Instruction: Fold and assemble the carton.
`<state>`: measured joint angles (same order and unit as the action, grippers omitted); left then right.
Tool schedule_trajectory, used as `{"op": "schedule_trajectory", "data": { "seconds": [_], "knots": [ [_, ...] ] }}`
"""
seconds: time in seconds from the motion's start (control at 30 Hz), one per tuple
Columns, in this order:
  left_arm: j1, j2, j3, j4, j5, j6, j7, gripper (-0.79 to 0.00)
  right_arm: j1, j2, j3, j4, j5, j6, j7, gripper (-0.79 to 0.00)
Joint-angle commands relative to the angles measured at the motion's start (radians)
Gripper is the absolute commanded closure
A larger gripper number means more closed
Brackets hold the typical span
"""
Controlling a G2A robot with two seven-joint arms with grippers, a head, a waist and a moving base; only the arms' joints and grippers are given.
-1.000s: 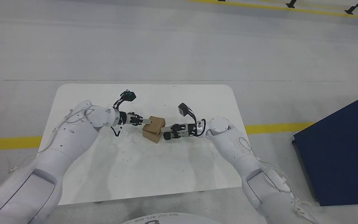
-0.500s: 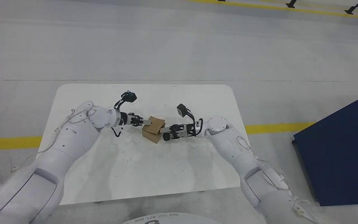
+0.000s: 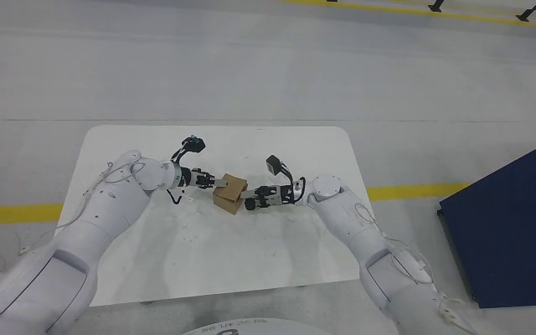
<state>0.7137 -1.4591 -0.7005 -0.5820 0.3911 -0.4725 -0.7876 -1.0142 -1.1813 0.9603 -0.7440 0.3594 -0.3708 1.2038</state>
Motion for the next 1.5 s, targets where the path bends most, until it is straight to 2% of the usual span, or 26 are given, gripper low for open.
{"op": "schedule_trajectory", "data": {
  "seconds": [0.0,0.47,0.5,0.53,0.57,0.6,0.73,0.93,1.0,1.07,1.1,1.13,1.17,1.37,1.47],
  "knots": [
    [0.0,-0.001,0.0,0.003,0.0,0.0,-0.001,-0.785,0.001,0.0,0.0,0.003,0.0,0.0,0.002,-0.379],
    [-0.005,-0.013,0.008,0.023,0.016,0.008,0.003,-0.785,0.01,-0.006,-0.006,0.029,0.005,-0.007,0.009,-0.391],
    [-0.006,-0.014,0.008,0.024,0.016,0.007,0.002,-0.785,0.01,-0.006,-0.005,0.03,0.006,-0.013,0.01,-0.468],
    [-0.006,-0.015,0.009,0.026,0.016,0.006,0.003,-0.785,0.01,-0.006,-0.003,0.03,0.01,-0.021,0.01,-0.468],
    [-0.007,-0.015,0.009,0.027,0.017,0.005,0.004,-0.785,0.009,-0.006,-0.002,0.029,0.011,-0.026,0.012,-0.733],
    [-0.007,-0.016,0.009,0.028,0.018,0.004,0.004,-0.785,0.009,-0.005,0.0,0.028,0.012,-0.031,0.012,-0.785],
    [-0.009,-0.018,0.007,0.034,0.017,0.001,0.006,-0.785,0.008,-0.004,0.0,0.013,0.001,-0.033,0.009,-0.785],
    [-0.011,-0.02,0.005,0.039,0.021,-0.004,0.007,-0.785,0.021,-0.009,-0.024,-0.022,-0.049,0.031,-0.011,-0.785],
    [-0.011,-0.02,0.005,0.04,0.024,-0.006,0.008,-0.785,0.024,-0.011,-0.032,-0.029,-0.059,0.052,-0.022,-0.767],
    [-0.011,-0.02,0.003,0.041,0.023,-0.007,0.009,-0.785,0.027,-0.014,-0.038,-0.031,-0.068,0.072,-0.027,-0.573],
    [-0.011,-0.021,0.003,0.042,0.024,-0.007,0.009,-0.785,0.029,-0.014,-0.041,-0.03,-0.071,0.081,-0.028,-0.514],
    [-0.011,-0.021,0.002,0.042,0.024,-0.008,0.009,-0.785,0.03,-0.015,-0.042,-0.03,-0.073,0.085,-0.03,-0.422],
    [-0.011,-0.021,0.002,0.042,0.025,-0.008,0.008,-0.785,0.03,-0.016,-0.043,-0.029,-0.074,0.088,-0.031,-0.372],
    [-0.011,-0.022,0.0,0.043,0.027,-0.007,0.005,-0.785,0.026,-0.015,-0.041,-0.026,-0.074,0.081,-0.033,-0.268],
    [-0.011,-0.023,-0.001,0.044,0.028,-0.007,0.005,-0.785,0.024,-0.014,-0.04,-0.03,-0.076,0.079,-0.034,-0.262]
  ]
}}
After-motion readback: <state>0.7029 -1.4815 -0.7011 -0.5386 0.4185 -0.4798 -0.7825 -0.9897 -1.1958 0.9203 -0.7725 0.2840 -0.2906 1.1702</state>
